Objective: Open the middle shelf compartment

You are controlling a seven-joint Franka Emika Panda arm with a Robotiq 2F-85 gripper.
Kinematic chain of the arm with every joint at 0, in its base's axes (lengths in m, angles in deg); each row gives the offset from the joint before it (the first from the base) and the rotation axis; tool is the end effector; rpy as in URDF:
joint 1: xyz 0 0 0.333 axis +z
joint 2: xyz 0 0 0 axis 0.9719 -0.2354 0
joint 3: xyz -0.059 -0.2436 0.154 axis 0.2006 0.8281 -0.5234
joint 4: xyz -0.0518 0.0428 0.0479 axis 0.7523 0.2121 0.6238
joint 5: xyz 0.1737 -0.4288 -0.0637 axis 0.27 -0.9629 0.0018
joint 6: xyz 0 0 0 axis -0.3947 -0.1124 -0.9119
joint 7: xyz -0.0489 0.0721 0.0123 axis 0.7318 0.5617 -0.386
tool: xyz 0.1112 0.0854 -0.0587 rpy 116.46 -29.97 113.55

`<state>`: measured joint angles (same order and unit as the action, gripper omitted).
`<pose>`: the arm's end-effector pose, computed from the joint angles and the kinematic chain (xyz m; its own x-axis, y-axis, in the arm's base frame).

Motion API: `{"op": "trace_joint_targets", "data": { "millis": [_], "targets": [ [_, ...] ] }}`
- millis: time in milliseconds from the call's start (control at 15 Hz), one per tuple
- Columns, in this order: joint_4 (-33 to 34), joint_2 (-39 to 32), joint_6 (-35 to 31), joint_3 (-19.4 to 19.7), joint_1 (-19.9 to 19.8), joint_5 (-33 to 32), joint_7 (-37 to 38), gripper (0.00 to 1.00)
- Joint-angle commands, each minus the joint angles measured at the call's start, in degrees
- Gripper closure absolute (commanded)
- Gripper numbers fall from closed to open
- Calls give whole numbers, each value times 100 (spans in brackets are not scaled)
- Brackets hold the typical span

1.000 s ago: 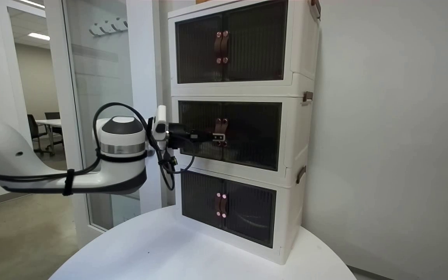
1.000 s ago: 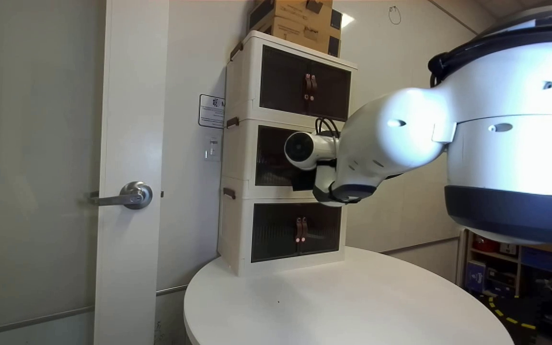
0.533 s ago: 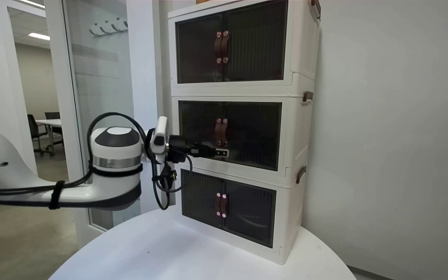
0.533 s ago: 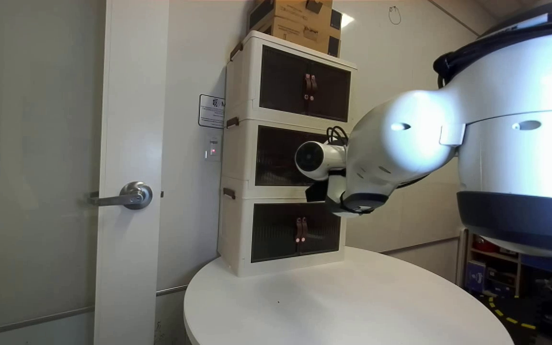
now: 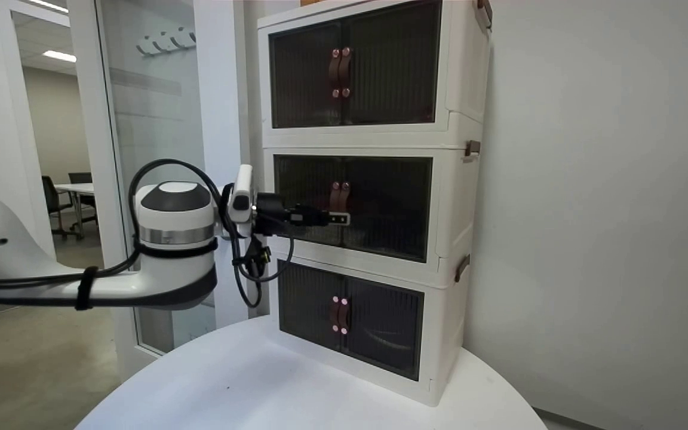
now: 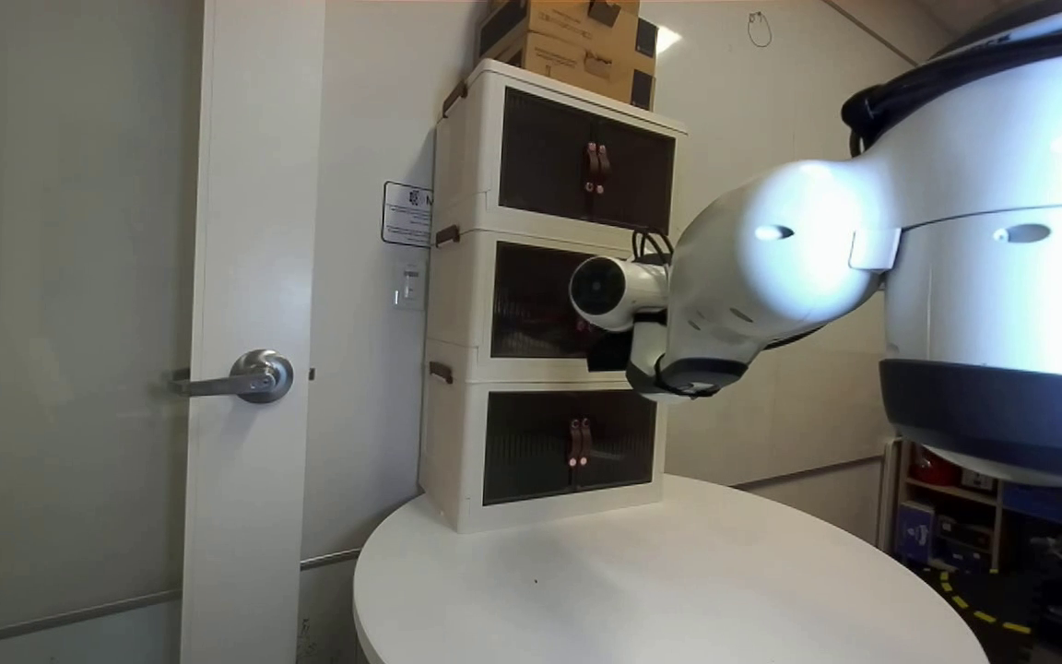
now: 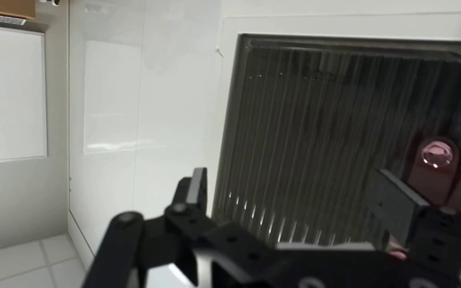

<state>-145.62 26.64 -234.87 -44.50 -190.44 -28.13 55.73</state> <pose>0.7713 -0.0482 0.3357 0.1406 0.0317 0.9896 -0.7828 -0.6084 0.1307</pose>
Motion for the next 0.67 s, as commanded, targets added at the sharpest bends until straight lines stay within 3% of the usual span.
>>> {"op": "trace_joint_targets", "data": {
  "millis": [0,600],
  "targets": [
    [270,-3,-99,145,-13,2,170,0],
    [1153,1,112,261,-456,-181,588,0]
  ]
}}
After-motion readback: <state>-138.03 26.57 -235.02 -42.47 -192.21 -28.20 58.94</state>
